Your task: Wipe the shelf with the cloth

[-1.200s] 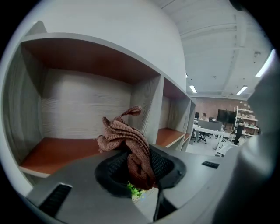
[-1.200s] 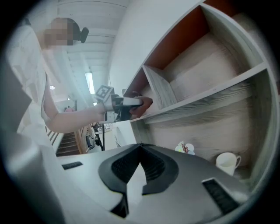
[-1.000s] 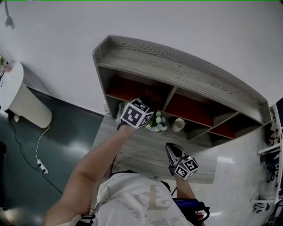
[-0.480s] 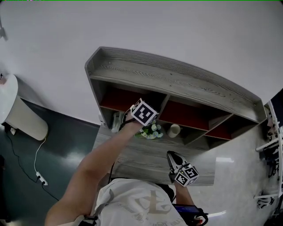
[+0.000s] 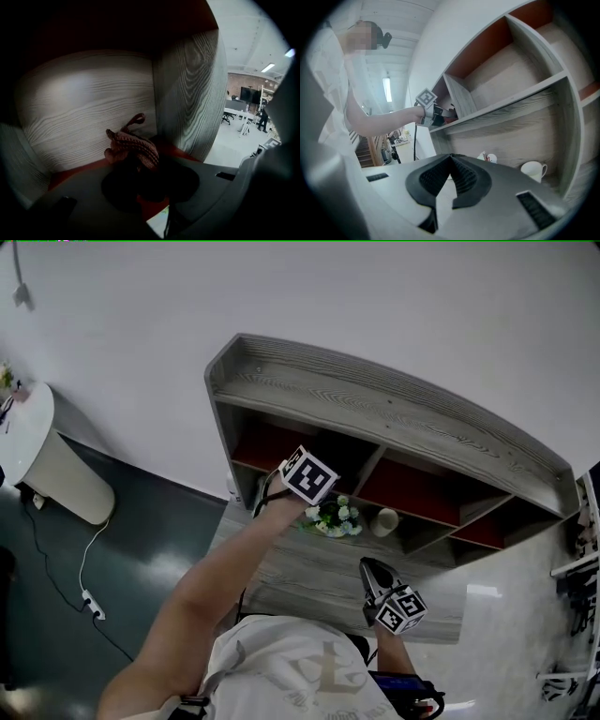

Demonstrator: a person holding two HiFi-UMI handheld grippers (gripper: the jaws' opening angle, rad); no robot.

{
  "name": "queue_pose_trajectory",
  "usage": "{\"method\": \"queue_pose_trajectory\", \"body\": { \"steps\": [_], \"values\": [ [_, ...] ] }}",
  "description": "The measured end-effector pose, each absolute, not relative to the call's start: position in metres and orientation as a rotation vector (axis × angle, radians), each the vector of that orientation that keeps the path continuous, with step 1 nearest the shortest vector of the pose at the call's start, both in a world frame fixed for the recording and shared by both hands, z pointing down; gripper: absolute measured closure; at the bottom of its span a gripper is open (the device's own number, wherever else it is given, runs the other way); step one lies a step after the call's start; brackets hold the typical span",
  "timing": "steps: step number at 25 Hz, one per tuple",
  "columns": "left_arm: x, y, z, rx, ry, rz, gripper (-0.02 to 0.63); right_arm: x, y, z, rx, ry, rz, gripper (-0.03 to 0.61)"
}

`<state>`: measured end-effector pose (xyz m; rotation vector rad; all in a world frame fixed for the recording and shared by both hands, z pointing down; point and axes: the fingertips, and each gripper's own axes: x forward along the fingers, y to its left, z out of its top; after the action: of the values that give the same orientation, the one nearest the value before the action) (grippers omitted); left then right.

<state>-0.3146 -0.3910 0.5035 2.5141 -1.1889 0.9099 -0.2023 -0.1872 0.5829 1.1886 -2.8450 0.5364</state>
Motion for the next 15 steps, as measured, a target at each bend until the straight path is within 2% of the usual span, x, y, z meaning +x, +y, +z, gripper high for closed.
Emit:
{"method": "queue_pose_trajectory", "body": {
  "steps": [15],
  "values": [
    [-0.433,-0.414,0.504,2.273,-1.491,0.851,0.514,-0.237,-0.193,0.585,1.046,-2.876,0.542,0.574]
  ]
}}
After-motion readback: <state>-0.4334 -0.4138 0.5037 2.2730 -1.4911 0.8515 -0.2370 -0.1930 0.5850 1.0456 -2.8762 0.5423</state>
